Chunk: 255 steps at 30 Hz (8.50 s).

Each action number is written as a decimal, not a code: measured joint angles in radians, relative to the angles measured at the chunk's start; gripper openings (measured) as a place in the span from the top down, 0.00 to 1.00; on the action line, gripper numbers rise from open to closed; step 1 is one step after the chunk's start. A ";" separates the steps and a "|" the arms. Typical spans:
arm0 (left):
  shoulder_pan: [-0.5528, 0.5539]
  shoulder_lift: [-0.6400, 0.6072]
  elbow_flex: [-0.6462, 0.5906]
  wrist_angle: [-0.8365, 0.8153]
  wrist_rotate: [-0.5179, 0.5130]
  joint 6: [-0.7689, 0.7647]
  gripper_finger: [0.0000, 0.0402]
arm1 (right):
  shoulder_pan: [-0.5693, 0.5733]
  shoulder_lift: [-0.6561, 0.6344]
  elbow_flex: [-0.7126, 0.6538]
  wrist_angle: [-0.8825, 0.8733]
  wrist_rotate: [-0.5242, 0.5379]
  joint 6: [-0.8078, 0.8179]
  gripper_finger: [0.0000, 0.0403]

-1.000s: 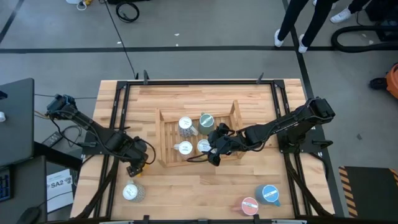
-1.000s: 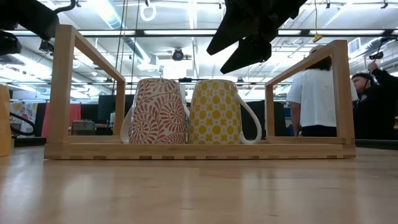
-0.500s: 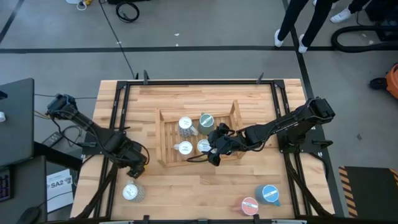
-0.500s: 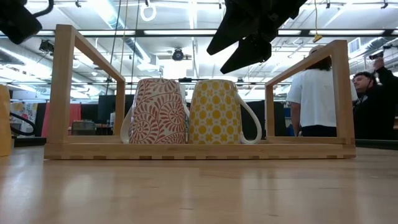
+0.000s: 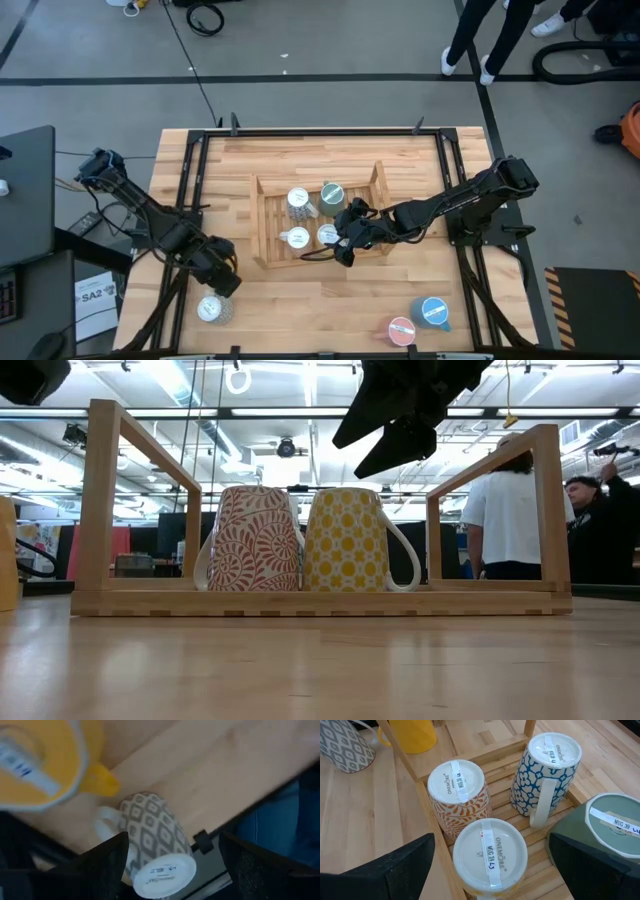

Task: Place coffee mugs
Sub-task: Put the yellow mug on the shelf

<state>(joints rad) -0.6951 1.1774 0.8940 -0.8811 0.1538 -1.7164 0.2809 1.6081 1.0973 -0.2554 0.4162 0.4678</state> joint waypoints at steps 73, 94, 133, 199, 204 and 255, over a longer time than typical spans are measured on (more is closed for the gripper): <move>0.003 0.264 0.225 -0.629 -0.128 -0.181 0.86 | 0.000 0.000 0.000 0.015 -0.025 -0.053 0.02; 0.132 0.100 0.478 -0.695 -0.231 -0.051 0.86 | 0.000 0.000 0.000 0.024 -0.025 -0.053 0.02; 0.805 0.167 0.570 -0.432 -0.442 0.888 0.85 | -0.002 0.000 0.000 0.035 -0.025 -0.054 0.02; 0.831 0.592 0.571 -0.547 -0.307 0.907 0.85 | -0.002 0.000 0.000 0.035 -0.018 -0.113 0.02; 0.816 0.592 0.571 -0.549 -0.310 0.826 0.85 | -0.002 0.000 0.000 0.033 -0.018 -0.134 0.02; 0.725 0.761 0.572 -0.526 -0.282 0.342 0.85 | -0.111 -0.142 0.000 0.025 0.036 -0.718 0.02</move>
<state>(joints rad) 0.0296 1.9380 1.4657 -1.4073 -0.1278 -1.3743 0.1696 1.4662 1.0973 -0.2303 0.4522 -0.2504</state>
